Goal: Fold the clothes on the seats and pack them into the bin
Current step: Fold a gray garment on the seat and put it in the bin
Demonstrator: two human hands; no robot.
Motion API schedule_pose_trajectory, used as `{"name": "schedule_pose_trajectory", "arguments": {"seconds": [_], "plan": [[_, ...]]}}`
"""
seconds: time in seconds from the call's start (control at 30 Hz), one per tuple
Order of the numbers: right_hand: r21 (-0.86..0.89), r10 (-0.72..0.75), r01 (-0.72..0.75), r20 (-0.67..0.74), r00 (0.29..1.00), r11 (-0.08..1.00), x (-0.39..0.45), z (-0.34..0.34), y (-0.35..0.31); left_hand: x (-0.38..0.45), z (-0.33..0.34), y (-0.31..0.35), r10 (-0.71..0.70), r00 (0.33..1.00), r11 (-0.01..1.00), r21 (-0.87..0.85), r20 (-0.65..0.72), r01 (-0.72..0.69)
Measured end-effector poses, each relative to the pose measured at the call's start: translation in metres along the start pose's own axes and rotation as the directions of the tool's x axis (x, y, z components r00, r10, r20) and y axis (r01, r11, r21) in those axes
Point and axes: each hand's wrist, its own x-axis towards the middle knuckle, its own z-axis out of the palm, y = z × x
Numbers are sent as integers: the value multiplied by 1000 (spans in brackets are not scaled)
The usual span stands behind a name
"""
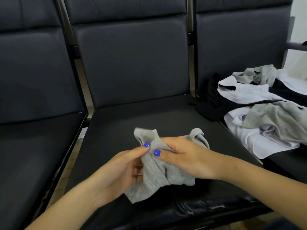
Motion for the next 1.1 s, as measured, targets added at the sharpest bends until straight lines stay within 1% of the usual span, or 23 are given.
{"name": "schedule_pose_trajectory", "arguments": {"seconds": [0.07, 0.17, 0.3, 0.33, 0.37, 0.4, 0.43, 0.47, 0.53, 0.57, 0.6, 0.63, 0.67, 0.7, 0.77, 0.8, 0.87, 0.93, 0.97, 1.0, 1.03, 1.07, 1.1], "plan": [[-46, -30, 34, 75, 997, 998, -3, 1, -5, 0, 0, 0, -20, 1000, 993, -121, -22, 17], [-180, -16, 46, 164, 986, 983, -5, 0, -8, 1, -2, 2, 18, 992, 971, -234, -129, -48], [-429, 104, -39, 129, 986, 902, 2, -8, 1, 3, -11, 7, 92, 952, 927, -323, -292, -189], [-521, 164, -89, 99, 981, 849, 5, -12, 6, 4, -14, 9, 97, 944, 911, -354, -317, -213], [-625, 239, -167, 32, 970, 763, 7, -19, 11, 1, -18, 12, 103, 941, 890, -392, -322, -232], [-709, 282, -249, -73, 956, 660, 10, -27, 17, -3, -21, 16, 122, 945, 867, -431, -302, -250], [-753, 286, -322, -185, 940, 573, 11, -36, 25, -9, -20, 20, 157, 955, 834, -484, -253, -265], [-752, 273, -390, -285, 919, 531, 13, -44, 34, -13, -27, 23, 210, 957, 791, -540, -200, -287], [-675, 237, -504, -453, 859, 539, 13, -63, 48, -21, -36, 25, 302, 952, 734, -627, -42, -261], [-629, 214, -538, -518, 828, 562, 12, -71, 56, -22, -42, 24, 328, 944, 751, -619, 45, -231], [-582, 183, -554, -572, 799, 595, 10, -78, 62, -23, -39, 27, 330, 942, 782, -578, 65, -234], [-533, 147, -551, -620, 770, 642, 9, -85, 67, -24, -41, 26, 327, 945, 811, -522, 29, -264], [-479, 119, -537, -659, 743, 694, 7, -90, 69, -26, -46, 20, 340, 939, 827, -460, -52, -325], [-418, 115, -519, -686, 718, 746, 6, -93, 70, -29, -56, 14, 400, 916, 817, -438, -38, -375], [-267, 160, -488, -725, 669, 831, 6, -99, 71, -28, -65, 10, 403, 910, 811, -500, 98, -305], [-156, 222, -475, -731, 645, 866, 6, -102, 71, -25, -69, 10, 411, 895, 817, -504, 173, -278], [166, 379, -368, -667, 641, 915, 6, -105, 65, -26, -68, 9, 458, 874, 813, -473, 161, -338], [528, 505, -197, -539, 674, 826, 0, -108, 51, -26, -74, 9, 470, 879, 816, -419, 82, -397], [666, 525, -91, -489, 697, 740, -3, -110, 42, -27, -72, 8, 410, 912, 833, -423, 37, -357], [751, 520, 3, -460, 719, 660, -5, -116, 35, -31, -67, 11, 338, 941, 853, -416, -16, -313], [806, 497, 92, -446, 744, 585, -8, -121, 26, -26, -68, 12, 285, 958, 839, -482, -7, -253], [824, 466, 177, -466, 752, 539, -9, -128, 20, -19, -68, 9, 227, 972, 752, -646, 62, -134], [823, 435, 260, -503, 747, 506, -10, -133, 12, -20, -68, 7, 216, 970, 653, -755, 108, -61]]}}
